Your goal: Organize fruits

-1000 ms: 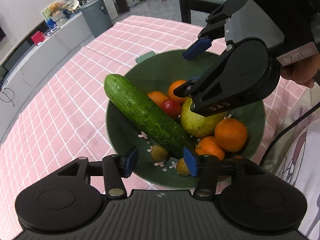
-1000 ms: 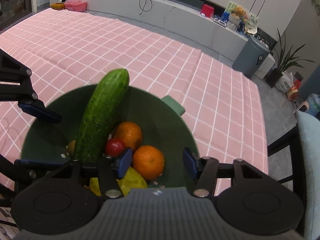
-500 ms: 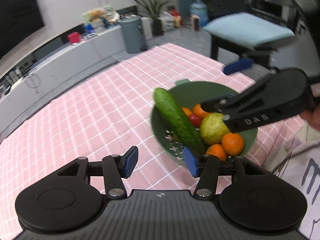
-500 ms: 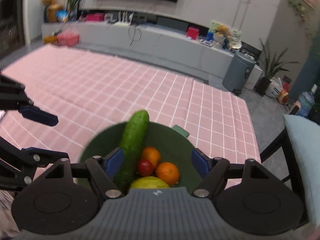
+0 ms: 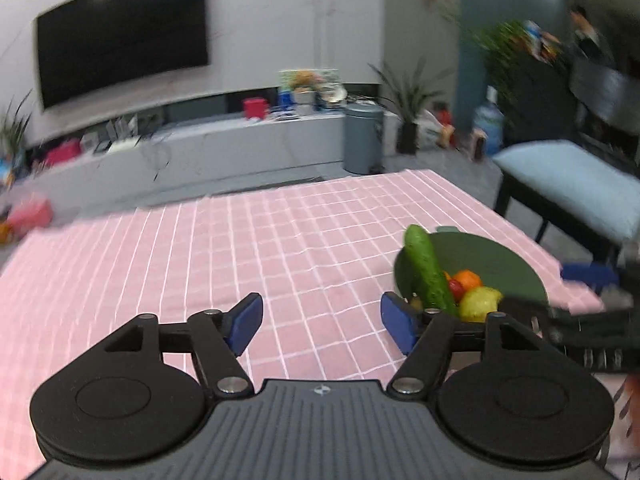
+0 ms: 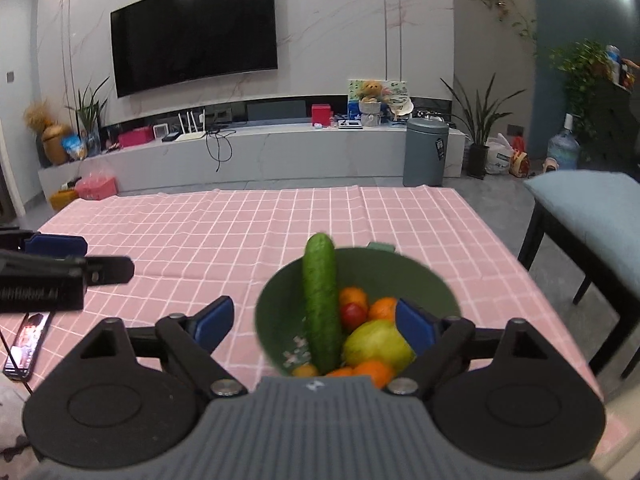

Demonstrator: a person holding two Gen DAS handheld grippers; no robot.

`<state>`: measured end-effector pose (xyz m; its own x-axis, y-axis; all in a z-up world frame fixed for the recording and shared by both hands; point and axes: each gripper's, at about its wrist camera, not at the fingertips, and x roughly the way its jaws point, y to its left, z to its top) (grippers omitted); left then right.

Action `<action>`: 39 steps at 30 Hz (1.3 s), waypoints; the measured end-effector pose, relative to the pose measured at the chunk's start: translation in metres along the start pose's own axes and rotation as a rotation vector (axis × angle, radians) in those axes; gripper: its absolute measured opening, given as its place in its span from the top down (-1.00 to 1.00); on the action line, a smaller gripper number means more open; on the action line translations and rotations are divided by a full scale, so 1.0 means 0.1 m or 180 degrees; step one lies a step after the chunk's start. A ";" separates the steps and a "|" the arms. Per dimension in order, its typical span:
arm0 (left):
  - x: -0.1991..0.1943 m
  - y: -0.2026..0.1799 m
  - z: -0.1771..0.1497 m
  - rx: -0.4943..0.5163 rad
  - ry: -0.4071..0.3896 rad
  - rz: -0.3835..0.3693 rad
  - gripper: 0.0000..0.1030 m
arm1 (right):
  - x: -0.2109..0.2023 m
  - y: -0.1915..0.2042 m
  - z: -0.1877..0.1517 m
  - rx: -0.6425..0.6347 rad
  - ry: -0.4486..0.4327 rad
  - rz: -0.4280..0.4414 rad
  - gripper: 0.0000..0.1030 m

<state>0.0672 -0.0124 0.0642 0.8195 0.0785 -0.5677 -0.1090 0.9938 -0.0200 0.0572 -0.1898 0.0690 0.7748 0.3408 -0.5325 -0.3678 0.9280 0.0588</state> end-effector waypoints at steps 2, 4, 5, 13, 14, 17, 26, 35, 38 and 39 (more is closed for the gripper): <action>-0.03 0.06 -0.08 -0.0111 0.0002 -0.0013 -0.56 | -0.03 0.05 -0.12 0.0051 -0.0047 -0.0059 -0.67; -0.01 0.06 -0.17 -0.0049 0.0012 -0.0018 -0.57 | -0.03 0.12 -0.24 0.0072 -0.0028 -0.0134 -0.69; 0.00 0.06 -0.22 -0.0011 0.0040 -0.0028 -0.58 | -0.03 0.14 -0.29 0.0102 -0.0016 -0.0155 -0.70; 0.03 0.17 -0.65 -0.0092 0.0177 0.0156 -0.58 | -0.07 0.35 -0.59 0.0012 -0.0196 -0.0177 -0.81; 0.03 0.20 -0.72 -0.0135 0.0202 0.0176 -0.58 | -0.07 0.35 -0.60 0.0016 -0.0194 -0.0140 -0.81; 0.00 0.27 -0.82 -0.0268 0.0254 0.0183 -0.58 | -0.07 0.36 -0.67 0.0061 -0.0191 -0.0125 -0.81; -0.01 0.30 -0.88 -0.0197 0.0254 0.0309 -0.63 | -0.06 0.47 -0.74 -0.0110 -0.0185 -0.0061 -0.84; -0.01 0.33 -0.90 -0.0257 0.0273 0.0280 -0.63 | -0.07 0.49 -0.74 -0.0122 -0.0160 -0.0057 -0.84; -0.02 0.33 -0.90 -0.0248 0.0277 0.0289 -0.63 | -0.06 0.48 -0.74 -0.0104 -0.0142 -0.0057 -0.84; -0.02 0.33 -0.91 -0.0246 0.0280 0.0289 -0.63 | -0.06 0.47 -0.74 -0.0091 -0.0139 -0.0055 -0.84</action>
<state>0.0110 0.0131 -0.0100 0.7522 0.1572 -0.6399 -0.2263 0.9737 -0.0268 -0.0026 -0.1589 0.0125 0.8027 0.3315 -0.4958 -0.3681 0.9294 0.0254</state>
